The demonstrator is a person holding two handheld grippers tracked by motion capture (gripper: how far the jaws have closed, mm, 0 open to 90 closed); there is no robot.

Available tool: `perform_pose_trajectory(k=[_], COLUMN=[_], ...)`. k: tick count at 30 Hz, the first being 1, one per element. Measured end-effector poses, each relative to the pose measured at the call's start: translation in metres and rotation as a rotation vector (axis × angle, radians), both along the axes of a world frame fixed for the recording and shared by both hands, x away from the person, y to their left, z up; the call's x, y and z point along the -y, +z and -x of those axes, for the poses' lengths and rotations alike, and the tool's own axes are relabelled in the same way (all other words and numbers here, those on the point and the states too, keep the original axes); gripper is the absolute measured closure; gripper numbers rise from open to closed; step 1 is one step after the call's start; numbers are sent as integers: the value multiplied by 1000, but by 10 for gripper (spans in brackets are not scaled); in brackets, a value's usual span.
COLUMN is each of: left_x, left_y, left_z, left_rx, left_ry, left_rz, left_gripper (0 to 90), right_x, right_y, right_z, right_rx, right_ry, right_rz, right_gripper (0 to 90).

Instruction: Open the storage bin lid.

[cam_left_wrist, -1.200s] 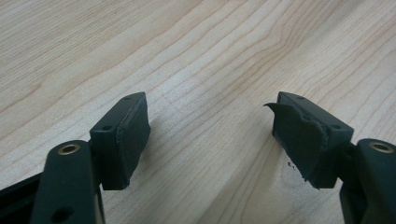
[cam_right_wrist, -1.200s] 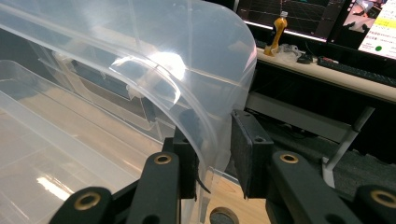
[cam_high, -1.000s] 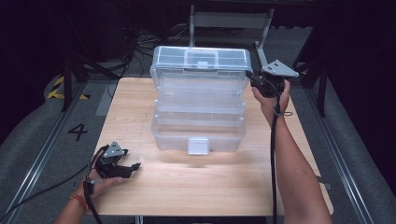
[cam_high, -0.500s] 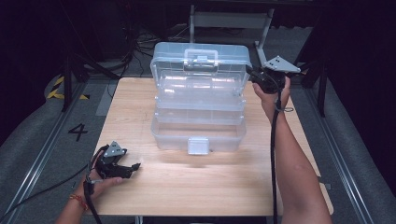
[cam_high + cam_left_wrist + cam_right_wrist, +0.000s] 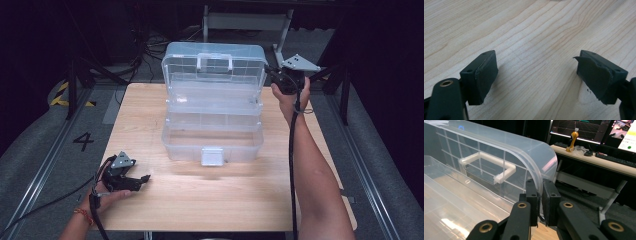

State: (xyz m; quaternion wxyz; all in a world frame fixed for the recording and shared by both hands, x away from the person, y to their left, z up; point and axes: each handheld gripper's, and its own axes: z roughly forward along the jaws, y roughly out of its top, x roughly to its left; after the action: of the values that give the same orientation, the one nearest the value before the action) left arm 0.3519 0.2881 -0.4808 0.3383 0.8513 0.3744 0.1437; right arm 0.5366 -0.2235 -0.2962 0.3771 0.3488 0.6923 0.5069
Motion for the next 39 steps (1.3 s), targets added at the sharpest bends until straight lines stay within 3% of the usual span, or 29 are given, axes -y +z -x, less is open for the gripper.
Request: perform_pose_trajectory(k=[26, 39], left_x=[0, 0], left_y=[0, 0], left_z=[0, 0], left_rx=[-1, -1], left_ry=[-1, -2], left_rz=[1, 1], left_gripper=[176, 176], right_x=[2, 1], right_y=[5, 8], right_z=[-26, -39], right_rx=[-55, -85], right_ry=[19, 17], right_rz=[-8, 11], right_gripper=[849, 844])
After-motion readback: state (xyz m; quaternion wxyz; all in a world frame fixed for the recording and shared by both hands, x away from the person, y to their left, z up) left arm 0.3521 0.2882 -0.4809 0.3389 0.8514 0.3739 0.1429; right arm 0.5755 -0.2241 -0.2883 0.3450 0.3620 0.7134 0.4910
